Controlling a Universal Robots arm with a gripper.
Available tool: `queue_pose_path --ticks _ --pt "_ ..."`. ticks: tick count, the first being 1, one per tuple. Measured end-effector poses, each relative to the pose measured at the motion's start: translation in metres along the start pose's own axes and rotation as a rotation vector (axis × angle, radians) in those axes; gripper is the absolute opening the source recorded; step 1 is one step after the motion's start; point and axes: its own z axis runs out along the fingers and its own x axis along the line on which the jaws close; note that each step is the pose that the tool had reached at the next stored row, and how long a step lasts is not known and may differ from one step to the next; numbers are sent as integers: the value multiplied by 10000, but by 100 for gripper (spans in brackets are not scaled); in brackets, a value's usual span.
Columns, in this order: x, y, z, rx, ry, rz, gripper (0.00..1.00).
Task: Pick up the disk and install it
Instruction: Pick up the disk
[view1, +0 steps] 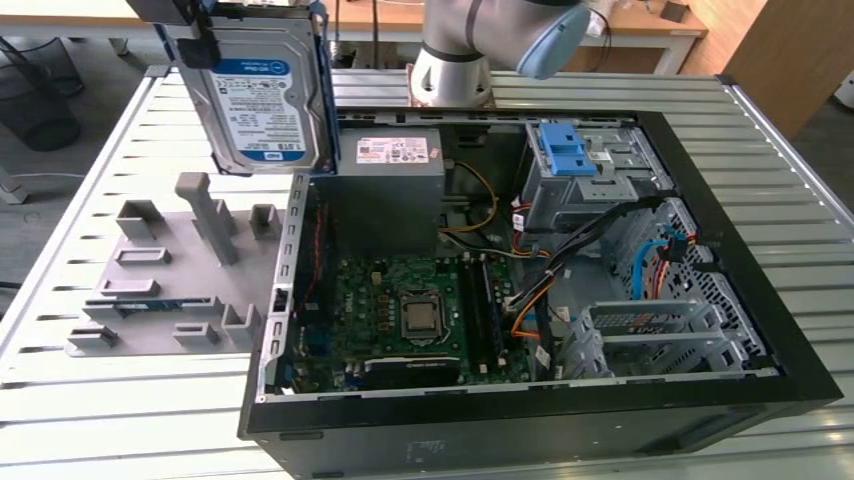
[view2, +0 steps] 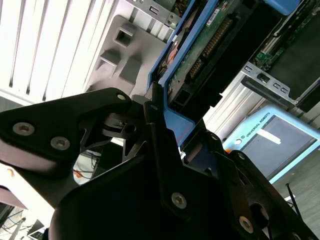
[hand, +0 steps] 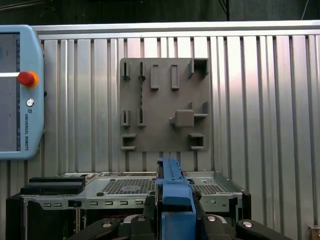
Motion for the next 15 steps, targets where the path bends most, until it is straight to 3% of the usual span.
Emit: queue_pose_path --ticks 15 --pt "-3 -100 -3 0 1 0 36"
